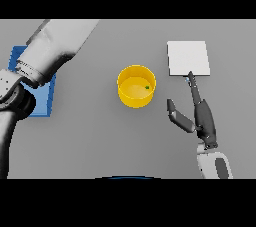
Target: Pick up the red beaker and tilt it to pour out 1 green nut into yellow bowl. Pick up the yellow bowl and place it on the metallic measuring scale.
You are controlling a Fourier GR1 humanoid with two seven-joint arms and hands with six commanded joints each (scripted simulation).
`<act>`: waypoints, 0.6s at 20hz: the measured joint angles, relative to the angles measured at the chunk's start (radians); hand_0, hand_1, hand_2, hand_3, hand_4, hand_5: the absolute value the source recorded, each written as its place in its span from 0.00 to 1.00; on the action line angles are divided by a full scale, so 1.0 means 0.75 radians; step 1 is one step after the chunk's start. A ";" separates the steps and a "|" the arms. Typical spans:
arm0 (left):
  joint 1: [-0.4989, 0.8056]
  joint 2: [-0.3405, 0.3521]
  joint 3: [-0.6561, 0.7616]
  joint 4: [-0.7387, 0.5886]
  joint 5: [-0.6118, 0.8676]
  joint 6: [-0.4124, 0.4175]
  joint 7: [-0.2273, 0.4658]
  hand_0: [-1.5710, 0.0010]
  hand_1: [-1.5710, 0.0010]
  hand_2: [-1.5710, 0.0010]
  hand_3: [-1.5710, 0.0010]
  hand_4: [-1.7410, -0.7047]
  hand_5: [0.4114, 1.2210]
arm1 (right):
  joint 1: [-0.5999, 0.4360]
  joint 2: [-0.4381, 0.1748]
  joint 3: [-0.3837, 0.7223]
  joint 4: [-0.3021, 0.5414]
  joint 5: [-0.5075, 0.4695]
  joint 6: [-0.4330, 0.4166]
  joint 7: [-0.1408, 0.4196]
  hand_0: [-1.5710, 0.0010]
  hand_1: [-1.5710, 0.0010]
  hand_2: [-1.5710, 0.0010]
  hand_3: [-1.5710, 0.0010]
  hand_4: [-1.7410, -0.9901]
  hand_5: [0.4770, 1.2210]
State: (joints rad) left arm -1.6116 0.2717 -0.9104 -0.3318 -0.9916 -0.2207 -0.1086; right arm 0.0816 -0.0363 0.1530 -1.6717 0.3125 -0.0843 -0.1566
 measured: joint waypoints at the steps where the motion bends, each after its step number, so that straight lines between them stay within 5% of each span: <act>1: -0.010 0.033 0.068 0.030 0.071 -0.004 0.030 0.00 0.00 0.00 0.09 0.01 1.00 | -0.006 0.003 0.001 0.013 -0.002 0.002 -0.005 1.00 1.00 1.00 1.00 1.00 0.26; 12: 0.254 0.402 0.554 0.204 0.742 0.317 0.314 0.00 0.00 0.00 0.09 0.00 1.00 | -0.020 0.019 0.008 0.015 -0.036 0.020 0.004 1.00 1.00 1.00 1.00 0.92 0.24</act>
State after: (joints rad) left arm -1.4210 0.5733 -0.4947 -0.1791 -0.4354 0.0167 0.1270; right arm 0.0663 -0.0218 0.1587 -1.6605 0.2858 -0.0689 -0.1539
